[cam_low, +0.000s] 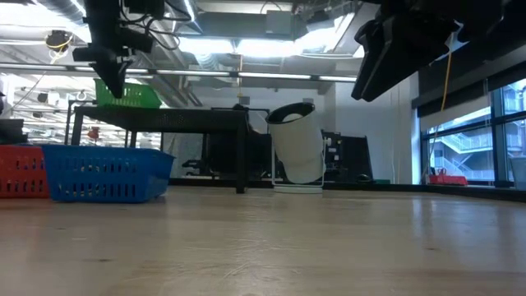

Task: Pick & Place Office Desk Supplies
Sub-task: Put the green bin with crayon boxes on the shelf, then put the blue bin with rubber bands on the shelf

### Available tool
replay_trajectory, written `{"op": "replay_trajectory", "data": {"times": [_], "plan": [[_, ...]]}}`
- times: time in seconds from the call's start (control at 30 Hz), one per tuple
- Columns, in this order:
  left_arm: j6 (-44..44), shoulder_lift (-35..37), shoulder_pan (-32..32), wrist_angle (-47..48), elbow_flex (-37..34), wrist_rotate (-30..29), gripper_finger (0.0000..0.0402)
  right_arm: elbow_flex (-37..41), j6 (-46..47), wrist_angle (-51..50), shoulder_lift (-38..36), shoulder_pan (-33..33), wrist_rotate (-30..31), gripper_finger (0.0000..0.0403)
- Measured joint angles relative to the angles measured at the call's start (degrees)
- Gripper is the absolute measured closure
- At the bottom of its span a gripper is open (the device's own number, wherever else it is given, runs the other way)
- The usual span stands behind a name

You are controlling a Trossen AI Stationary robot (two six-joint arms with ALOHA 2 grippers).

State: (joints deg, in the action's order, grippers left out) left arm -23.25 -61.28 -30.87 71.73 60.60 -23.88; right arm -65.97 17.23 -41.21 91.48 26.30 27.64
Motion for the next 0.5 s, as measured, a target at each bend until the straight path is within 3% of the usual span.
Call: {"op": "replay_trajectory", "data": {"times": [0.17, 0.5], "plan": [[3.34, 0.0, 0.0, 0.09, 0.0, -3.06, 0.0348, -0.01, 0.11, 0.0, 0.0, 0.0, 0.0, 0.0202], [6.65, 0.0, 0.02, 0.08, 0.0, 0.54, 0.0295, 0.0, 0.1, -0.02, 0.0, 0.0, 0.0, 0.0201]]}}
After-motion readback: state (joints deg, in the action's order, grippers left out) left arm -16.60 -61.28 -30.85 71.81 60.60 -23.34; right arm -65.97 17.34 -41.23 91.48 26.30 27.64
